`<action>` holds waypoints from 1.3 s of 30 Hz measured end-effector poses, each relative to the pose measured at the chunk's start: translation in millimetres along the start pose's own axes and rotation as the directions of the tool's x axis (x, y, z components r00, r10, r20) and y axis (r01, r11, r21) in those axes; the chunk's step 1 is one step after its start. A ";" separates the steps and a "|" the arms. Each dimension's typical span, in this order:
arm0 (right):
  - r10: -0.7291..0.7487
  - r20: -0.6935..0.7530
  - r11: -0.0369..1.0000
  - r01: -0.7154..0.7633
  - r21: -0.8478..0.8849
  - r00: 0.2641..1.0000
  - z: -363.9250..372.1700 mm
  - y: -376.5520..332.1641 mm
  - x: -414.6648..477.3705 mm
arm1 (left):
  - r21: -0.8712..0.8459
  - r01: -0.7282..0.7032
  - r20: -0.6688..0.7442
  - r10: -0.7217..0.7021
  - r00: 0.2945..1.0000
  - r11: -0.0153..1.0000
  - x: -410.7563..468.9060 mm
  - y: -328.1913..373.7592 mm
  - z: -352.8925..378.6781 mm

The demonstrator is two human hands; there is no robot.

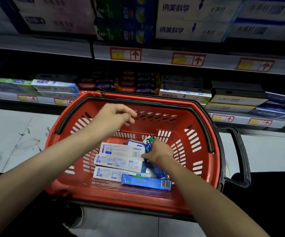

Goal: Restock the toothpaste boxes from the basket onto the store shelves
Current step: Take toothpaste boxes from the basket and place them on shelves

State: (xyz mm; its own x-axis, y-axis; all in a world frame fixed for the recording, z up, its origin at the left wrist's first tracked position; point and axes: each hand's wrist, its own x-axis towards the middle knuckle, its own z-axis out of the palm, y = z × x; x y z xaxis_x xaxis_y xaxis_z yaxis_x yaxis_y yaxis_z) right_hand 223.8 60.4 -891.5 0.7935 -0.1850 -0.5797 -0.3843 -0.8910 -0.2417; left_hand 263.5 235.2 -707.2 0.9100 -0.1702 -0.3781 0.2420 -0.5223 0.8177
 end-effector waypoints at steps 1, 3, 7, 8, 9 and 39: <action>0.029 0.000 0.996 -0.029 0.086 1.000 0.3 3.4 1.8 | -0.003 0.005 -0.002 -0.005 1.000 1.000 -0.1 -1.8 -2.1; 0.053 -0.011 0.982 -0.050 0.180 0.999 0.5 9.0 2.3 | -0.003 0.017 -0.004 -0.017 1.000 1.000 -2.4 -5.6 -5.8; 0.043 -0.067 0.961 -0.023 0.276 0.997 -9.1 12.4 -5.8 | -0.032 0.015 -0.021 -0.016 1.000 0.999 -9.7 -8.4 -11.6; 0.030 -0.069 0.946 -0.006 0.324 0.997 -17.4 11.4 -9.0 | -0.039 0.012 -0.027 -0.013 1.000 0.999 -10.8 -8.3 -13.3; 0.012 -0.068 0.926 0.015 0.377 0.998 -28.2 9.7 -12.6 | -0.044 0.010 -0.033 -0.012 0.999 0.999 -11.8 -8.5 -15.1; -0.378 -0.230 0.365 0.373 0.853 0.897 -191.7 -47.8 -121.5 | -0.314 -0.165 0.087 0.201 0.976 0.935 1.1 8.5 -27.5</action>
State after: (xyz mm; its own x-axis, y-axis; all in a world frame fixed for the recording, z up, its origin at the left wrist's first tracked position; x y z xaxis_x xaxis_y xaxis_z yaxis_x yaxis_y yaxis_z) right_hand 236.2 46.1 -660.4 0.9654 0.0750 -0.2496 -0.2472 -0.0403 -0.9681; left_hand 275.8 253.5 -688.8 0.9072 -0.3439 -0.2424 0.1822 -0.1983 0.9631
